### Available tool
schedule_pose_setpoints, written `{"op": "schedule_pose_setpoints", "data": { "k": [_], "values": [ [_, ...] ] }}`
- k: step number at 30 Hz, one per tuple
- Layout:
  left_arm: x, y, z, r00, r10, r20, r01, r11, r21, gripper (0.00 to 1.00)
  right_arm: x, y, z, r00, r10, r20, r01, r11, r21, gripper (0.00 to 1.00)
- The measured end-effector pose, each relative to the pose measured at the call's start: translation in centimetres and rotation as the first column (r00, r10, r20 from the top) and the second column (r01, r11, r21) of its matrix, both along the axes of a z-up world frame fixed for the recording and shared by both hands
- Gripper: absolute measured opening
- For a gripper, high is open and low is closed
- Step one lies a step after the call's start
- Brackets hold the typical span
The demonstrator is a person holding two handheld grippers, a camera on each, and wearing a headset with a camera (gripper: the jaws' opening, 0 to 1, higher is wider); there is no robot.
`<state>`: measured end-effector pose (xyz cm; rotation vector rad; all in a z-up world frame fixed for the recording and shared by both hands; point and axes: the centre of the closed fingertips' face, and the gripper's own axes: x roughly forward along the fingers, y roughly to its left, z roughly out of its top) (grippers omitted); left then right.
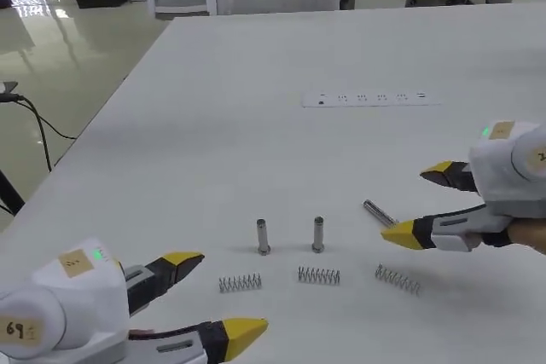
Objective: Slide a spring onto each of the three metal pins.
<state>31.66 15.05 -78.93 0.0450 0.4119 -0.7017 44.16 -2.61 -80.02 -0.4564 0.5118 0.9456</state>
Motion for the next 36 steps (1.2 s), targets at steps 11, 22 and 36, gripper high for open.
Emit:
{"op": "schedule_pose_setpoints", "data": {
  "k": [11, 22, 36],
  "values": [
    [-0.1, 0.0, 0.0, 1.0, -0.003, 0.0, 0.003, 1.0, 0.0, 0.63, 1.3, 0.8, -0.7, 1.0, -0.001, -0.015, 0.001, 1.0, -0.02, 0.64],
    [0.0, 0.0, 0.0, 1.0, 0.003, 0.001, -0.003, 1.0, -0.006, 0.62, 2.1, 1.5, -1.7, 0.999, -0.011, -0.041, 0.009, 0.999, -0.051, 0.63],
    [0.1, 0.0, 0.0, 1.0, 0.001, -0.004, -0.001, 1.0, -0.002, 0.62, 3.0, 1.9, -2.8, 0.996, -0.033, -0.087, 0.026, 0.996, -0.088, 0.58]
  ]
}}
